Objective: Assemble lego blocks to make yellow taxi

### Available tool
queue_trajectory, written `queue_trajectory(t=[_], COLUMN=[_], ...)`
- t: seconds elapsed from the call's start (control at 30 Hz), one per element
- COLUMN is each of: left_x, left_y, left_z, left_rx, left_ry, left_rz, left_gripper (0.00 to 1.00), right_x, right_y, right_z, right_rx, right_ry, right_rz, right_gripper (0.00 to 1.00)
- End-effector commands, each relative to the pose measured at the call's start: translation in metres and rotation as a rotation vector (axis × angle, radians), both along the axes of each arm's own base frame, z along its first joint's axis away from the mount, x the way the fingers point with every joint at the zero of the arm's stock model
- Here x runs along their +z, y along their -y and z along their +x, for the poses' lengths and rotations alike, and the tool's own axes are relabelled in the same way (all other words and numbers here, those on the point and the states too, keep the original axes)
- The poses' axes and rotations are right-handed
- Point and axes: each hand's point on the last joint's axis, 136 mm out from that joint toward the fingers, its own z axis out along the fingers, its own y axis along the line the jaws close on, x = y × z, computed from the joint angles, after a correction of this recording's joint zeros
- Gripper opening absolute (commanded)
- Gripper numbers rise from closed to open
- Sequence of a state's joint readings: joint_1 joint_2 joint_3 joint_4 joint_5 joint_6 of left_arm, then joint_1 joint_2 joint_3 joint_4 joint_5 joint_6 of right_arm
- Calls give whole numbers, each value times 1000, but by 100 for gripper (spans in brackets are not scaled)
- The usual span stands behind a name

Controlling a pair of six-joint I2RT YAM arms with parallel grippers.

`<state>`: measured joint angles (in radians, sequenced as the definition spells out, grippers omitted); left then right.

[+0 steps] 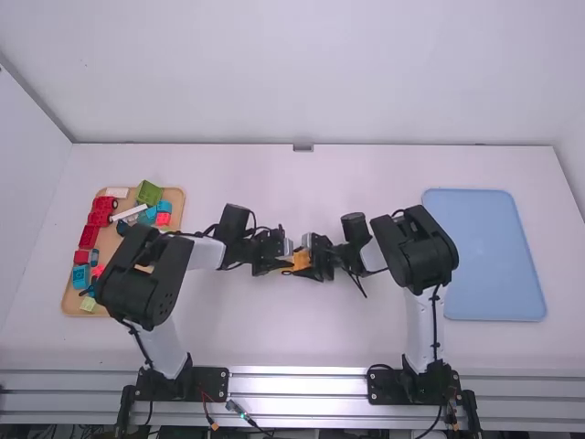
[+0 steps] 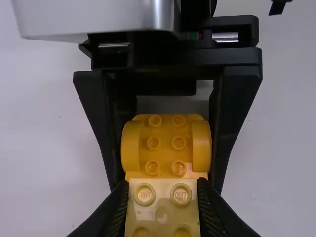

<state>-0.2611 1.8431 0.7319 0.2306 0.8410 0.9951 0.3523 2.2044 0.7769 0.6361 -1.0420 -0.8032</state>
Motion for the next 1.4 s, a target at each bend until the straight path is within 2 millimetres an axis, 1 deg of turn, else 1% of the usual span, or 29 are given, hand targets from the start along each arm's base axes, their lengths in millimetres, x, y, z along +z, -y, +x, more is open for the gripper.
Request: queue_trajectory(t=[0.0, 0.07, 0.13, 0.17, 0.23, 0.4, 0.47, 0.57, 0.6, 0.63, 0.7, 0.73, 0.83, 0.87, 0.9, 0.93, 0.97, 1.03, 1.13, 1.23, 1.3, 1.37], left_x=[6, 6, 6, 6, 7, 8, 10, 18, 24, 26, 37, 45, 53, 54, 54, 54, 52, 50, 41, 36, 35, 30], left_y=[5, 4, 5, 5, 5, 6, 6, 9, 8, 8, 7, 5, -4, -10, -12, -17, -22, -29, -35, -29, -26, -24], left_z=[-11, -11, -10, -10, -10, -8, -6, -2, 1, 1, 2, 4, 9, 12, 12, 15, 17, 18, 12, -4, -10, -10], left_rx=[-33, -33, -33, -33, -33, -34, -32, -16, -8, -9, -24, -28, -11, 7, 15, 34, 56, 79, 86, 9, -16, -8], left_ry=[-4, -4, -2, -2, -3, 12, 23, 11, 6, 5, 9, 10, -3, -13, -18, -28, -47, -70, -99, -81, -77, -84], left_rz=[-28, -28, -29, -29, -33, -37, -42, -86, -119, -130, -183, -224, -268, -277, -278, -278, -279, -275, -251, -235, -229, -202], left_gripper=[35, 38, 47, 48, 54, 59, 63, 67, 70, 71, 75, 79, 81, 77, 75, 65, 41, 2, 2, 2, 2, 2], right_x=[-18, -18, -18, -18, -18, -18, -18, -18, -18, -18, -18, -18, -18, -18, -18, -18, -18, -18, -18, -18, -18, -18], right_y=[7, 7, 7, 7, 7, 7, 7, 7, 7, 7, 7, 7, 7, 7, 7, 7, 7, 7, 7, 7, 7, 7], right_z=[-3, -3, -3, -3, -3, -3, -3, -3, -3, -3, -3, -3, -3, -3, -3, -3, -3, -3, -3, -3, -3, -3], right_rx=[-40, -40, -40, -40, -40, -40, -40, -41, -40, -41, -41, -41, -41, -41, -41, -40, -41, -41, -40, -41, -41, -40], right_ry=[-56, -57, -57, -57, -57, -57, -57, -57, -57, -57, -57, -57, -57, -57, -57, -57, -57, -57, -57, -57, -57, -57], right_rz=[-51, -51, -51, -51, -51, -52, -51, -52, -51, -52, -52, -52, -52, -52, -52, -51, -52, -52, -51, -52, -52, -51], right_gripper=[53, 53, 53, 53, 53, 53, 53, 53, 53, 53, 53, 53, 53, 53, 53, 53, 53, 52, 53, 53, 53, 53])
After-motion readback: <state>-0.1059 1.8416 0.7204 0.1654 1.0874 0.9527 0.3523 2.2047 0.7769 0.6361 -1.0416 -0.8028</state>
